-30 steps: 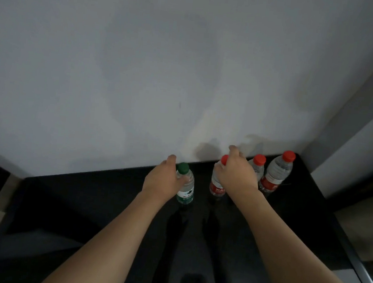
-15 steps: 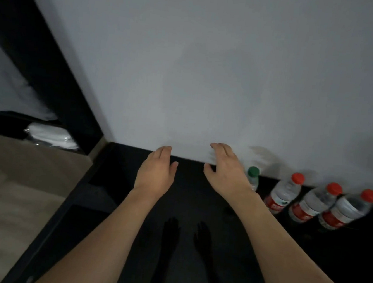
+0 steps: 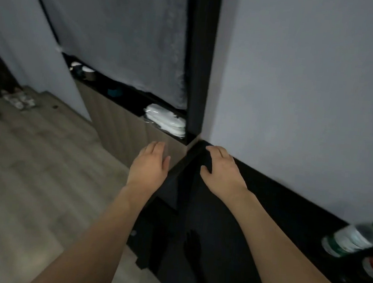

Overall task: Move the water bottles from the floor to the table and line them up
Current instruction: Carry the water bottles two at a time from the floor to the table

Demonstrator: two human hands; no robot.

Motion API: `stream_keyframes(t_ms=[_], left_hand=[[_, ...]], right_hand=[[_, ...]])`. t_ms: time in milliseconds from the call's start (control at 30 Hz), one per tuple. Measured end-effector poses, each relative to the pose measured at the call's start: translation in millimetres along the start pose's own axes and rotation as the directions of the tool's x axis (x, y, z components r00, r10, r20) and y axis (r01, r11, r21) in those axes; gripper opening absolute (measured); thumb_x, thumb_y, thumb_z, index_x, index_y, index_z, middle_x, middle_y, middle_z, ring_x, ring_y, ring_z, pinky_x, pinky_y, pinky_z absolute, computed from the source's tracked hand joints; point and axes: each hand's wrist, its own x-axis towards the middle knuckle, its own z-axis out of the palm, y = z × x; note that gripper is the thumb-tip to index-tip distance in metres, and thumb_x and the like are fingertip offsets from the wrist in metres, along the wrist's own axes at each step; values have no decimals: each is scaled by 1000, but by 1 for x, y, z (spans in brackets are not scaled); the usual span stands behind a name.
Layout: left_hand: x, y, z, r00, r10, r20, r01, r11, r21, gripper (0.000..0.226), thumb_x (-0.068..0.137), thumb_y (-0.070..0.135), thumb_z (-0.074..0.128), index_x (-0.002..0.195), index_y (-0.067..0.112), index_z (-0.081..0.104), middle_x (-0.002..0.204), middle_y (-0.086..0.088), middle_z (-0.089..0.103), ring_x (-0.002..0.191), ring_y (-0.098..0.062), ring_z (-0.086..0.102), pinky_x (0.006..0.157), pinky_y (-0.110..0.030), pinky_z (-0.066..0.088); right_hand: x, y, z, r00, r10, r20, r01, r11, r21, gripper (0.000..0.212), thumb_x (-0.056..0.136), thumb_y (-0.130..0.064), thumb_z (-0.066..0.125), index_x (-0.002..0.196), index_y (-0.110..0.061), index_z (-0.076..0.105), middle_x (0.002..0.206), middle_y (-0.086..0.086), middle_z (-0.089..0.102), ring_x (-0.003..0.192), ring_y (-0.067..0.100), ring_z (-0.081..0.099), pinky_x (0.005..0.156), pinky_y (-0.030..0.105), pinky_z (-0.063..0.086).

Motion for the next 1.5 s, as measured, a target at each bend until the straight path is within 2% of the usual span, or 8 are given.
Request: stream_keyframes(t_ms=[167, 333, 600, 800, 1133, 1500], left_hand=[[-26, -125, -68, 986, -152, -72, 155, 987, 43, 48, 99, 25, 53, 141, 2, 48, 141, -18, 51, 125, -37, 50, 106, -43, 39], [-62, -229, -130, 947, -287, -145, 301, 949, 90, 48, 101, 30, 48, 143, 7, 45, 145, -13, 49, 127, -34, 48, 105, -43, 40], [-114, -329, -212, 875, -412, -256, 452, 884, 122, 47, 100, 27, 52, 141, 4, 49, 142, -15, 51, 127, -35, 49, 106, -42, 38], [-130, -391, -250, 815, -483, -321, 540, 834, 115, 47, 99, 25, 54, 140, 3, 50, 141, -16, 52, 126, -36, 51, 106, -43, 38], [-68, -520, -275, 782, -538, -314, 596, 793, 127, 47, 101, 29, 50, 142, 6, 48, 142, -13, 52, 126, -32, 50, 106, -41, 39], [28, -681, -344, 764, -550, -337, 627, 757, 186, 45, 99, 29, 51, 139, 6, 50, 140, -14, 53, 121, -35, 53, 101, -43, 43]], right_hand=[[25, -122, 63, 983, -161, 92, 161, 987, 13, 57, 94, -30, 52, 146, -17, 33, 147, 2, 33, 132, 25, 37, 109, 38, 35], [36, -229, 114, 953, -277, 124, 272, 961, 60, 56, 94, -32, 52, 145, -19, 34, 146, -2, 34, 125, 23, 42, 104, 37, 39], [45, -358, 166, 884, -446, 142, 433, 895, 109, 55, 91, -27, 54, 143, -16, 38, 145, 2, 38, 126, 26, 43, 104, 38, 37], [65, -428, 206, 819, -538, 199, 522, 843, 131, 55, 92, -27, 53, 143, -14, 38, 146, 3, 36, 131, 25, 38, 108, 36, 32], [161, -534, 299, 774, -584, 243, 565, 811, 149, 55, 89, -25, 56, 141, -12, 42, 144, 6, 41, 131, 26, 40, 109, 34, 30], [285, -675, 378, 732, -630, 260, 606, 776, 176, 54, 92, -29, 54, 142, -15, 39, 146, 4, 38, 131, 24, 39, 106, 31, 29]])
